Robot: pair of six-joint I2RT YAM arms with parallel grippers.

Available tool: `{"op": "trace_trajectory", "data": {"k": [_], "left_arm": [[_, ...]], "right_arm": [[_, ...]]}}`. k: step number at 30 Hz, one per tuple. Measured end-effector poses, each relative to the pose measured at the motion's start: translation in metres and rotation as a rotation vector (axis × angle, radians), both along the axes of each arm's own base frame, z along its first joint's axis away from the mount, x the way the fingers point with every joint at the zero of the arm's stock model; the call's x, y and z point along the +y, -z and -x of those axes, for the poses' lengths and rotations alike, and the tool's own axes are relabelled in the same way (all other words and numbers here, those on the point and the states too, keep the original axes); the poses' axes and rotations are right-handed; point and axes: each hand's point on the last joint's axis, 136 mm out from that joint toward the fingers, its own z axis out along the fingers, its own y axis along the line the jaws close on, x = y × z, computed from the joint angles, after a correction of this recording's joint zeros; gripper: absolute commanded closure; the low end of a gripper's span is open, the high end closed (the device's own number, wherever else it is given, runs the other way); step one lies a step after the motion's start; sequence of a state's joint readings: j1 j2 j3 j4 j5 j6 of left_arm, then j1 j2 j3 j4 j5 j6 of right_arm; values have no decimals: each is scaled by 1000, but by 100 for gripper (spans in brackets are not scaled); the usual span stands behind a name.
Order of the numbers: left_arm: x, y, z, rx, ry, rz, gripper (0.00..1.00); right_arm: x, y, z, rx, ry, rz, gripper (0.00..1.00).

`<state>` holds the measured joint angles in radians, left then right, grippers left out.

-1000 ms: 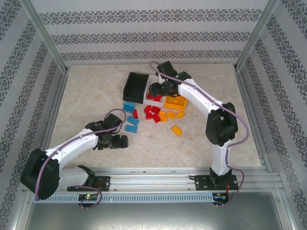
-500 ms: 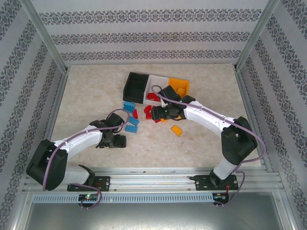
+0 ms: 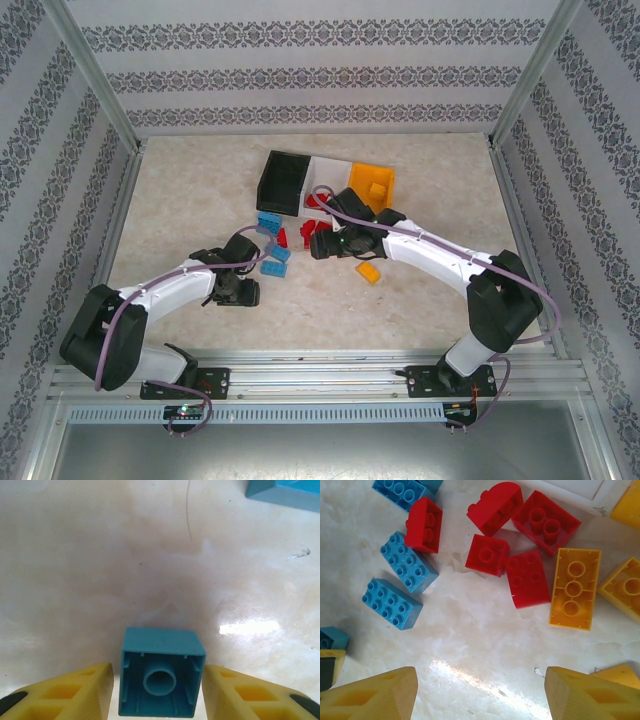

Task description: Sort the legos into containers by color

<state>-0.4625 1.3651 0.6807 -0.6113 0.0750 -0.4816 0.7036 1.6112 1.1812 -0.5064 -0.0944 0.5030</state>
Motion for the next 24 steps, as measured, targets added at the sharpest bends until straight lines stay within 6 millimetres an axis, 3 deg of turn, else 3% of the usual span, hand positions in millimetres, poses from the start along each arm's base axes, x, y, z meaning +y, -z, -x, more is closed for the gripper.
{"op": "trace_trajectory", "data": {"k": [12, 16, 24], "left_arm": [[-9, -25, -7, -80, 7, 72, 51], [-13, -35, -20, -92, 6, 65, 40], [-6, -28, -20, -56, -5, 14, 39]], "right_arm": [[4, 0, 3, 0, 2, -2, 31], [4, 0, 3, 0, 4, -3, 31], [0, 4, 7, 6, 5, 2, 31]]}}
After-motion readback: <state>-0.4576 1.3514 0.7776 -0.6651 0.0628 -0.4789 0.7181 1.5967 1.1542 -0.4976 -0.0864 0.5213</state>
